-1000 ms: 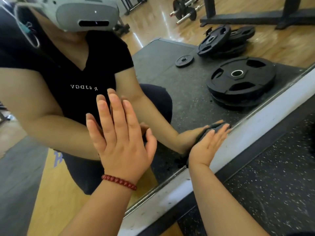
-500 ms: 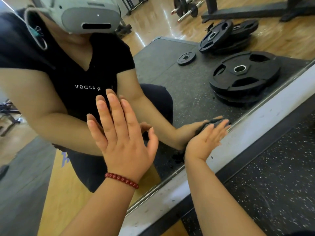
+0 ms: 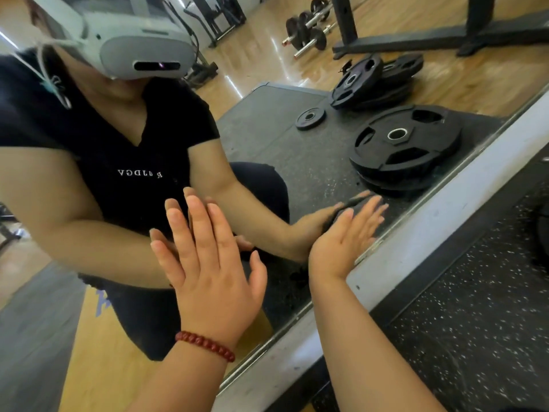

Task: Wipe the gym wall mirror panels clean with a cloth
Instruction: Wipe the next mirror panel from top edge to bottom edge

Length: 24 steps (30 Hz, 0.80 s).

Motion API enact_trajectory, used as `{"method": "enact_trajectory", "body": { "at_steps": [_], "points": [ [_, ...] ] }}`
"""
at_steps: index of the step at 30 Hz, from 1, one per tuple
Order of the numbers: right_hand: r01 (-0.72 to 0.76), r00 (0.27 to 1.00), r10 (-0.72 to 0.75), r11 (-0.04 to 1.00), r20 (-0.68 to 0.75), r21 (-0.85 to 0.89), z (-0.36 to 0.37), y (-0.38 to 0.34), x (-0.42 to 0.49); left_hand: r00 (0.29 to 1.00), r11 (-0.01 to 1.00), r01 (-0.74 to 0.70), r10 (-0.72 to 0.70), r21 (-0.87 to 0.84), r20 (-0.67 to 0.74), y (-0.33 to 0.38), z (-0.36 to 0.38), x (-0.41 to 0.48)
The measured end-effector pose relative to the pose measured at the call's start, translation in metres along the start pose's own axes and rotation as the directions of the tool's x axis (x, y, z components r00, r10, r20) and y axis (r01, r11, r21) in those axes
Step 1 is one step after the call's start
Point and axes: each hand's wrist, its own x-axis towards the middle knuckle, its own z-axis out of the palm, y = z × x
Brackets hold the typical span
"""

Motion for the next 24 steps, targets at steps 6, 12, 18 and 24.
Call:
{"method": "enact_trajectory", "body": {
  "at_steps": [6,12,18,24],
  "points": [
    [0.571,0.815,-0.565,0.821,0.125,-0.008,0.008,-0.066,0.012,0.99,0.994,-0.105,0.106,0.009,-0.088,-0.002,-0.02,0.036],
    [-0.072,0.997,0.071,0.997,-0.022,-0.02,-0.013,-0.006,0.05,0.988,0.986,-0.102,0.116,0.131,-0.104,0.002,-0.017,0.058],
    [0.462,0.886,-0.457,0.882,0.073,-0.091,0.01,-0.06,-0.002,0.981,0.983,-0.109,0.13,0.149,-0.146,0.003,-0.01,0.058],
    [0.361,0.932,-0.357,0.927,0.058,-0.096,-0.002,-0.02,0.029,0.987,0.982,-0.102,0.119,0.157,-0.107,0.002,-0.012,0.058]
  ]
}}
